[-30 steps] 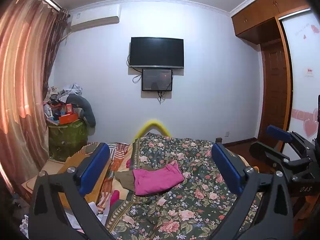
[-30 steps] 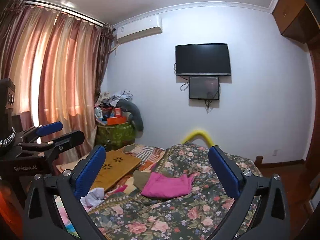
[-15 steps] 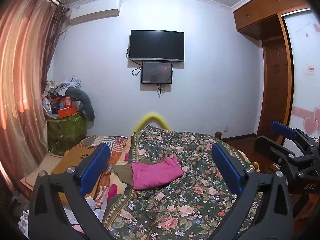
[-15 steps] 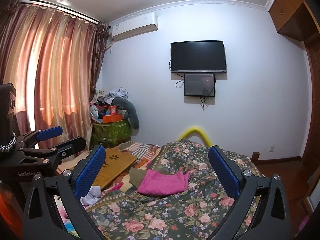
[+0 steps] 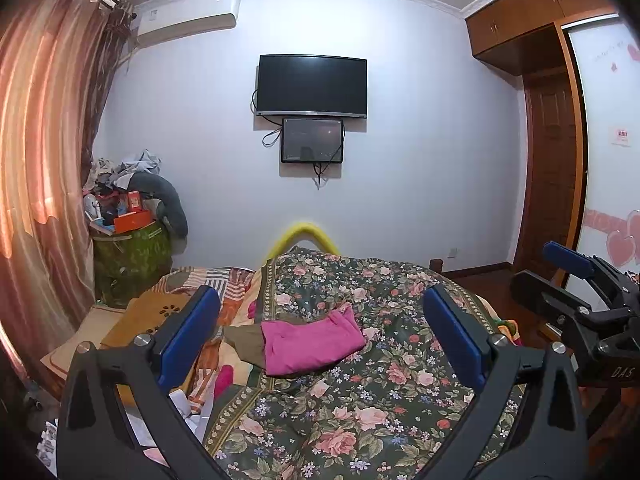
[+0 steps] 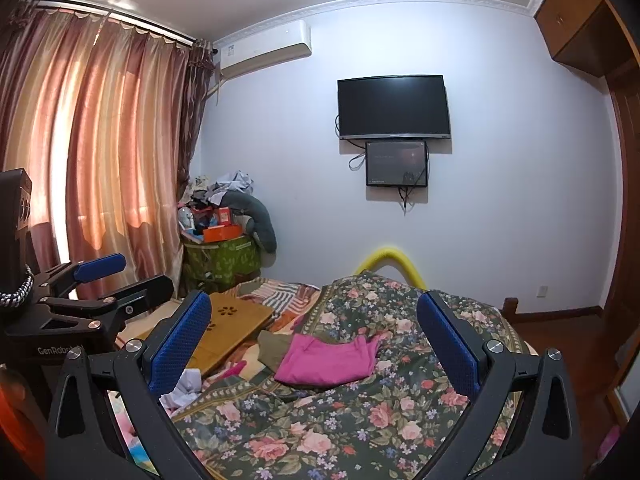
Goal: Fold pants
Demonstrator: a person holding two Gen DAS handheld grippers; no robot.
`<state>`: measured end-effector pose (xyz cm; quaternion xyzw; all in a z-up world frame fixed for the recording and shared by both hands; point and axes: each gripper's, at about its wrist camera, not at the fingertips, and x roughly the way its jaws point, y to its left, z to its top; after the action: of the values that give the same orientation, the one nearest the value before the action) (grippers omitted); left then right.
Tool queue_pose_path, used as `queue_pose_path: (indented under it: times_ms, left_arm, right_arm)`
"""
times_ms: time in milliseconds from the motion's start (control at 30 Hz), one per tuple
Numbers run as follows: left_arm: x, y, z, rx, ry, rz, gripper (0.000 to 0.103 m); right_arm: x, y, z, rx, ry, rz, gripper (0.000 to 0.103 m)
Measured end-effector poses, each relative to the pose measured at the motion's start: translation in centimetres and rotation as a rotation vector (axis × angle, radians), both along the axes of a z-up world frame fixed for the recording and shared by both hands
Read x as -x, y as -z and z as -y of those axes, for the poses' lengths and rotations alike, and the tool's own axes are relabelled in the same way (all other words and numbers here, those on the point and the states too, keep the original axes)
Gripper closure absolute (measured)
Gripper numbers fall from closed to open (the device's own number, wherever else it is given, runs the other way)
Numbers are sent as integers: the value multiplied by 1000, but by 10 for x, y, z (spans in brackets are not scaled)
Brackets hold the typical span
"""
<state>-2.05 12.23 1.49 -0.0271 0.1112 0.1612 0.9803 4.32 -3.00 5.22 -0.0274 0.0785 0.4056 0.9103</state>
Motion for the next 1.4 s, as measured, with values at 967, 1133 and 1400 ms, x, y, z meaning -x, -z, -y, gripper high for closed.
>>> queue_pose_path:
  times_ms: [967, 1133, 1400]
  left_arm:
    - [-1, 3, 3, -6, 10, -9, 0]
    - [-1, 3, 2, 0, 13, -9, 0]
    - [-2, 2, 5, -2, 19, -13, 0]
  right_arm:
    - [-4, -1, 5, 4, 9, -22, 1]
    - [-4, -1, 3, 9, 9, -21, 1]
    - [-3, 1, 2, 9, 9, -27, 1]
